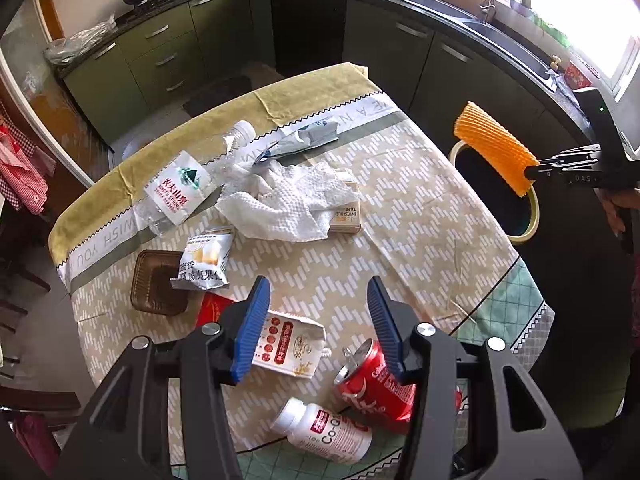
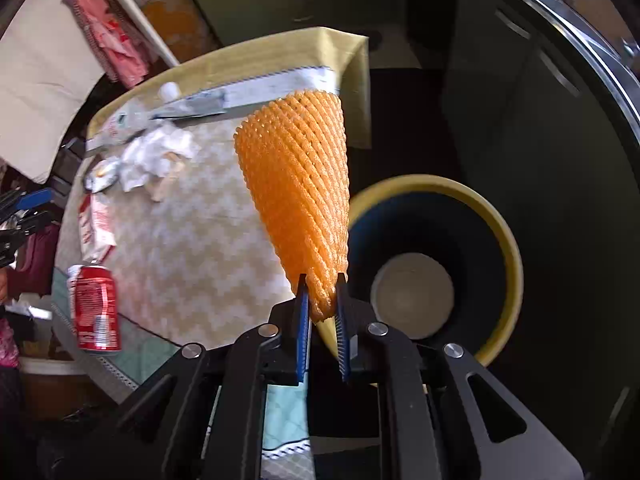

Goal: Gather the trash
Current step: 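Grasp the orange foam net with the right gripper and drop it into the bin, then grasp the white tissue with the left gripper and release it over the bin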

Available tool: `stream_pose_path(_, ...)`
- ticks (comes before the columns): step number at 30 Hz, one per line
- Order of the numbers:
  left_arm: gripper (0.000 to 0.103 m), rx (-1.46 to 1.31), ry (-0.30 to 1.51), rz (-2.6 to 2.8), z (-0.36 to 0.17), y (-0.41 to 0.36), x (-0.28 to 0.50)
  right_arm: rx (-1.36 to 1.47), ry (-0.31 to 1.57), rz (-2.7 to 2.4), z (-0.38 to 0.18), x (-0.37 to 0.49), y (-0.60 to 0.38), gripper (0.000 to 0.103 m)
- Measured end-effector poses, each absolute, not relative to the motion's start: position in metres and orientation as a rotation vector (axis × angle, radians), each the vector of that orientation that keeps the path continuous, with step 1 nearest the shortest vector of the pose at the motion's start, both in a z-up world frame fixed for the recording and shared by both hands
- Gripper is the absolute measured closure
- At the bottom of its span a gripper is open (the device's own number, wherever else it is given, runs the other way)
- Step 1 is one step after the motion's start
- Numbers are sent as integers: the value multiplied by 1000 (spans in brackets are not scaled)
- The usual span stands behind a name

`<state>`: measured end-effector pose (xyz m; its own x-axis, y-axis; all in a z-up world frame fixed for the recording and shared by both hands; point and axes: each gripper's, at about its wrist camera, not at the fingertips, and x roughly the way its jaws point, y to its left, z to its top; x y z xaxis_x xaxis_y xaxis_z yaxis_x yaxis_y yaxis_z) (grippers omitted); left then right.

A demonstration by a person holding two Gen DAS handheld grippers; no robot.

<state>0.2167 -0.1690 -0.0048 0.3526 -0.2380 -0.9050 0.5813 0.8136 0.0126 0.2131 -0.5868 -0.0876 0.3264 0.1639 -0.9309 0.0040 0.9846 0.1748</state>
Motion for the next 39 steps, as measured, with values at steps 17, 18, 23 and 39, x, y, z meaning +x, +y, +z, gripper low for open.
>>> stream_pose_path(17,47,432,1179,-459,-46,-206,284,174,1350,-70,-174,203,-662,44)
stream_pose_path(18,47,433,1183,-451,-49,-208,289,173,1341,-65,-170,200,-661,44)
stream_pose_path(23,46,444,1203,-429,-68,-216,313,149,1334,-31,-161,188,-653,44)
stream_pose_path(39,98,424,1194,-415,-66,-221,327,141,1309,18,-143,189,-622,44)
